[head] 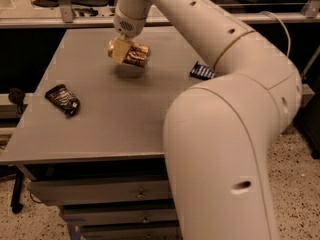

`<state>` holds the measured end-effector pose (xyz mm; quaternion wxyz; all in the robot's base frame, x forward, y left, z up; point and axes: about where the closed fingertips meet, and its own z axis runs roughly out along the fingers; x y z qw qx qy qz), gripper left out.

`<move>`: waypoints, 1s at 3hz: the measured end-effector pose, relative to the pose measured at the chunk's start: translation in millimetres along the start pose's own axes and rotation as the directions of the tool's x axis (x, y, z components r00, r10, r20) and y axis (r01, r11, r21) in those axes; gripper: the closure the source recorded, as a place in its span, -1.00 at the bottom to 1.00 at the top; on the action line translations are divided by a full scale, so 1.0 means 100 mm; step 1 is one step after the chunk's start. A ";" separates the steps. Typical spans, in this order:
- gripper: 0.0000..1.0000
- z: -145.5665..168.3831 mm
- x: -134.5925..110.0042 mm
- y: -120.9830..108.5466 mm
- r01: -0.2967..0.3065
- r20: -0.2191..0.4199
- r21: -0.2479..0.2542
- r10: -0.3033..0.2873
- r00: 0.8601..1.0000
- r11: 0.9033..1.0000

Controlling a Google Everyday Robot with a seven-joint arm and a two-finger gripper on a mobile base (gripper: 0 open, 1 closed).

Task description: Place orange can upright

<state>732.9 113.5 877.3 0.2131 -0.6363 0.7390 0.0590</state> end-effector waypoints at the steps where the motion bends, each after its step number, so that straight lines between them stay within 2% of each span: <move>1: 1.00 -0.27 0.05 0.22 -0.018 0.114 -0.029 0.021 0.993 0.999; 2: 1.00 -0.56 0.09 0.53 -0.024 0.241 -0.057 0.037 0.970 0.998; 3: 1.00 -0.83 0.13 0.87 -0.043 0.372 -0.095 0.075 0.925 0.995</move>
Offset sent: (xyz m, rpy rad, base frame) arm -0.1164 -0.0352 0.0668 0.4235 0.0134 0.0637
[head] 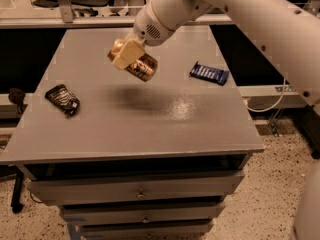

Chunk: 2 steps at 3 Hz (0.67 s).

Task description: Place orange can upright

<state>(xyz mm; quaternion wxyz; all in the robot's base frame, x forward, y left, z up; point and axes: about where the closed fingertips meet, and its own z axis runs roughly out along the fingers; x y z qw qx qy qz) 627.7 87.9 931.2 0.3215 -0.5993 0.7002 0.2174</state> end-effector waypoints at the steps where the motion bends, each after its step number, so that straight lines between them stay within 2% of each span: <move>1: 1.00 -0.29 -0.06 0.27 -0.022 0.134 -0.015 0.024 0.991 1.000; 2: 1.00 -0.49 -0.06 0.44 -0.053 0.253 -0.036 0.060 0.966 0.998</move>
Offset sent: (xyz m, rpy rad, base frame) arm -0.0767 -0.0450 0.0555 0.4466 0.0309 -0.0139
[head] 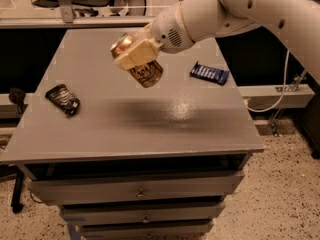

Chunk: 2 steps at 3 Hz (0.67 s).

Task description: Place orange can upright

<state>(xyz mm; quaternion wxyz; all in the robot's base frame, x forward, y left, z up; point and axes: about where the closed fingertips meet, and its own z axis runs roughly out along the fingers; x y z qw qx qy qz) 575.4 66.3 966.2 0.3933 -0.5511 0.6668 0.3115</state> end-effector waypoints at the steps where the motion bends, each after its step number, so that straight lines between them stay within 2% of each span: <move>1: 1.00 -0.05 -0.05 0.10 -0.039 0.148 -0.034 0.043 0.988 0.999; 2: 1.00 -0.05 -0.17 0.13 -0.056 0.283 -0.069 0.074 0.956 0.996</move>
Offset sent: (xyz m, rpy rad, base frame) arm -0.0119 0.0057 0.0301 0.4791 0.0372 0.0367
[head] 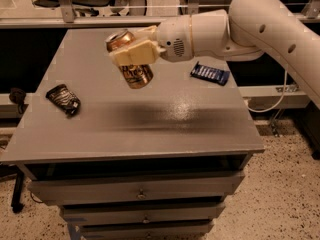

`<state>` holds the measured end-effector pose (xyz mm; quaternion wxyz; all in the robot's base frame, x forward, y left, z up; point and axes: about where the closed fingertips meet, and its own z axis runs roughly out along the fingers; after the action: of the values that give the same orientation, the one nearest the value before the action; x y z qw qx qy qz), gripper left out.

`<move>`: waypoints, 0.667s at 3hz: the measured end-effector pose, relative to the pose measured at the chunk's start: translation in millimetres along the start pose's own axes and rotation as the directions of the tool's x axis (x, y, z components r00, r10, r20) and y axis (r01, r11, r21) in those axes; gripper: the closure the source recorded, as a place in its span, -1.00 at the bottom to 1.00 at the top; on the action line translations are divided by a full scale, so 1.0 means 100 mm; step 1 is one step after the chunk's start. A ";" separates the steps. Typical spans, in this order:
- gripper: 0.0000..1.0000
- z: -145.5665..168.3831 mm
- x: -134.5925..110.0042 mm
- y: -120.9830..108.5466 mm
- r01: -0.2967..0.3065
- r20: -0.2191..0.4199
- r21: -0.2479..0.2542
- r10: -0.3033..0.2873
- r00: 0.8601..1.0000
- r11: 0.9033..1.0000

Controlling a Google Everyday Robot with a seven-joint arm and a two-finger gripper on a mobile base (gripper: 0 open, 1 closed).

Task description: Place orange can upright

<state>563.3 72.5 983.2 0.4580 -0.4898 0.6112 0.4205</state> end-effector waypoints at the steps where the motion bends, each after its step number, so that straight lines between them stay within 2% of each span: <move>1: 1.00 -0.02 0.07 -0.04 -0.015 0.100 -0.019 0.017 0.995 1.000; 2: 1.00 0.05 0.26 -0.12 0.004 0.179 -0.039 0.003 0.984 0.999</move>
Offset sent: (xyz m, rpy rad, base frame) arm 0.0228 -0.0086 -0.0554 0.2767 -0.0624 0.0433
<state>573.7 69.6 956.4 0.5015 -0.4588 0.5591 0.4748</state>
